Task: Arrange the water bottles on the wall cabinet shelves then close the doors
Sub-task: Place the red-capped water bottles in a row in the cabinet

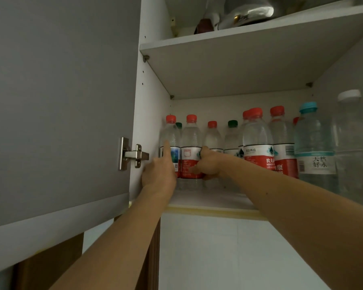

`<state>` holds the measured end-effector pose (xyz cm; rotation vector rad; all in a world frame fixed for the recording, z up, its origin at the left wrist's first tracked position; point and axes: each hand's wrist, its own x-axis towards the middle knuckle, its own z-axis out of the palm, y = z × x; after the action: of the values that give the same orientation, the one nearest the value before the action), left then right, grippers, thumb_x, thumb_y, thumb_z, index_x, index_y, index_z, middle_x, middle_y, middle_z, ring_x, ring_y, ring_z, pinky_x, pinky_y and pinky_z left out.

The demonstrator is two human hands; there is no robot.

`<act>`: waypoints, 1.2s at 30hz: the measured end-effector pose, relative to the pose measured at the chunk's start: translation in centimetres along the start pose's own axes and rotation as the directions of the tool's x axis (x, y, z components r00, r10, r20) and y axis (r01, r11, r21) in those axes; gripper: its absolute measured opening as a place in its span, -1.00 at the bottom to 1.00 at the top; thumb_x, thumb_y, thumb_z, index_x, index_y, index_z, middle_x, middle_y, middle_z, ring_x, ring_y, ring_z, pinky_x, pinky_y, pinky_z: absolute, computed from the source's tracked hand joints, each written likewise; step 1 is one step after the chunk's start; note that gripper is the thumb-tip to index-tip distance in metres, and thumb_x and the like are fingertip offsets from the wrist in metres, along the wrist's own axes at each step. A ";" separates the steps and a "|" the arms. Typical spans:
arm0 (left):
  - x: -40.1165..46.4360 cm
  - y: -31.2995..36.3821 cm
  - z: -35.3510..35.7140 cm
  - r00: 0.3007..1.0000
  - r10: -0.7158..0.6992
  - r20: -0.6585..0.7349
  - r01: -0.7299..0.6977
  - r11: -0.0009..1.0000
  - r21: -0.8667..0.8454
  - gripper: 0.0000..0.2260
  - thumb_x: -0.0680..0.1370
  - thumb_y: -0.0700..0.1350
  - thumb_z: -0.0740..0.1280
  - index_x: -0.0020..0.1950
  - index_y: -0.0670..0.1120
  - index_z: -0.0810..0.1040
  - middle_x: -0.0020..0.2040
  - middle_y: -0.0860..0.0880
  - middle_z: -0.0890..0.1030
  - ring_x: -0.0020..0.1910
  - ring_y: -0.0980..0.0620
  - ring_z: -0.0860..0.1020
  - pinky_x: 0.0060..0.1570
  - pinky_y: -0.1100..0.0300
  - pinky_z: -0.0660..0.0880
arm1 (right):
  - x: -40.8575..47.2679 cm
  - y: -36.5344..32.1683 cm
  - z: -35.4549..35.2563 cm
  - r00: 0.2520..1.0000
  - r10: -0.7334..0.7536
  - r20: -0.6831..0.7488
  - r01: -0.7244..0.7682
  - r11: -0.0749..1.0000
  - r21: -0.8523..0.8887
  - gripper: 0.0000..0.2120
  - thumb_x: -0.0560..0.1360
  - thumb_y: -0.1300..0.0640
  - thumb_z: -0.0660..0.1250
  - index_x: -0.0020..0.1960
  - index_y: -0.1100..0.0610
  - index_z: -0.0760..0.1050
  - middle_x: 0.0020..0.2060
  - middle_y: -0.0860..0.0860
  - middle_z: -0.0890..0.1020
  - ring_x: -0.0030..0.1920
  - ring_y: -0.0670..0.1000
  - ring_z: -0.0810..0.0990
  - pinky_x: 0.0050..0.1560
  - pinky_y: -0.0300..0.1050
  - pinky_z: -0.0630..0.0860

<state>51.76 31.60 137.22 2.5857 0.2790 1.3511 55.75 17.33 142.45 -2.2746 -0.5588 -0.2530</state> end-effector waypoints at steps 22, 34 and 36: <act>-0.6 0.2 -0.6 0.999 -0.006 0.036 0.008 0.999 -0.042 -0.20 0.60 -0.10 0.40 0.64 0.08 -0.09 0.22 -0.20 0.54 0.16 -0.16 0.56 0.05 -0.06 0.60 | -0.4 0.8 0.6 0.985 -0.116 -0.125 0.106 0.991 -0.087 -0.38 0.51 0.13 0.49 0.45 0.17 0.25 0.24 0.10 0.52 0.11 0.04 0.50 0.22 -0.02 0.53; -0.6 0.1 -0.7 0.999 0.012 0.047 -0.009 0.997 -0.071 -0.21 0.60 -0.09 0.40 0.64 0.05 -0.06 0.27 -0.24 0.53 0.20 -0.19 0.55 0.09 -0.10 0.60 | -1.5 0.4 0.9 0.975 -0.110 -0.192 0.086 0.988 -0.129 -0.40 0.49 0.04 0.52 0.35 0.13 0.25 0.12 0.08 0.52 0.07 0.11 0.59 -0.15 -0.04 0.66; -0.5 0.0 -0.7 0.999 0.010 0.052 -0.006 0.997 -0.075 -0.19 0.58 -0.08 0.42 0.64 0.05 -0.06 0.28 -0.23 0.52 0.22 -0.19 0.54 0.11 -0.10 0.59 | -1.7 0.3 0.9 0.975 -0.100 -0.198 0.075 0.988 -0.132 -0.40 0.48 0.04 0.52 0.35 0.12 0.26 0.15 0.10 0.52 0.08 0.13 0.60 -0.12 0.03 0.69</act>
<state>50.94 31.50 137.22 2.5581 0.2060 1.2694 54.38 17.28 141.02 -2.3096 -0.5494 -0.5726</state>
